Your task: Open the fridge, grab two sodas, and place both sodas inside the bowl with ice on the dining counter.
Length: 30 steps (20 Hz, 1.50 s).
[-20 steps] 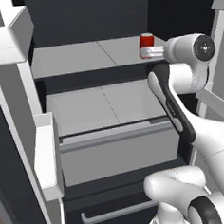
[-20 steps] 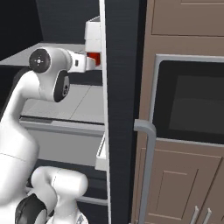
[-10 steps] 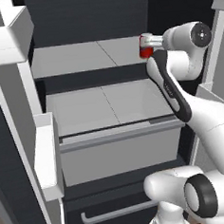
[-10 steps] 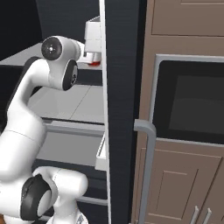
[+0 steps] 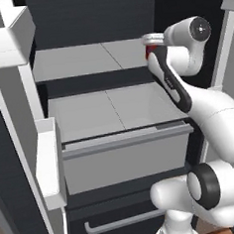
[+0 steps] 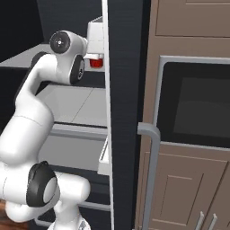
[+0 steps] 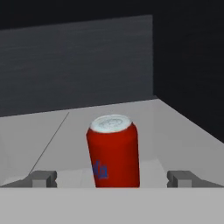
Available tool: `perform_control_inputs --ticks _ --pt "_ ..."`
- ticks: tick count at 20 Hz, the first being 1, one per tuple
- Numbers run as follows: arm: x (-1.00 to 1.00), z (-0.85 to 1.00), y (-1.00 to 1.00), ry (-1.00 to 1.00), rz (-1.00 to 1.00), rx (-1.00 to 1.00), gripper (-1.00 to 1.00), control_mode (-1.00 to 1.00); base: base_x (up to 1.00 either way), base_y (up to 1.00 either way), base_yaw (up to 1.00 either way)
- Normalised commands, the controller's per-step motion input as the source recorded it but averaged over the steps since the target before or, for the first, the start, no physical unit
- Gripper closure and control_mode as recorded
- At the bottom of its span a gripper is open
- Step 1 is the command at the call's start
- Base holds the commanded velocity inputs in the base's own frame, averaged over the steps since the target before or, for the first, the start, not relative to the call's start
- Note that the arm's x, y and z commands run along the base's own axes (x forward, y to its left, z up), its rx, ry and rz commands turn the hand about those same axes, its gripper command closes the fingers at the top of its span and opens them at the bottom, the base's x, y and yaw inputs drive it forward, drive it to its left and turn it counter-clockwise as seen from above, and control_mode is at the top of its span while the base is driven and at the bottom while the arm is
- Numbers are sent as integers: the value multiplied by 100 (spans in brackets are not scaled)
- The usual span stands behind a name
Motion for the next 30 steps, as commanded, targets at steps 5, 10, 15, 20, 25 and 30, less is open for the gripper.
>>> perform_control_inputs --ticks 5,10,15,20,25,30 --pt "38 0 0 1 0 0 -100 -100 0 0 0" --pt "24 -10 0 0 0 0 -100 -100 0 0 0" --pt "19 -12 0 0 0 0 -100 -100 0 0 0" --pt "19 -6 0 0 0 0 -100 -100 0 0 0" --pt "20 -5 0 0 0 0 -100 -100 0 0 0" --pt "20 -11 0 0 0 0 -100 -100 0 0 0"
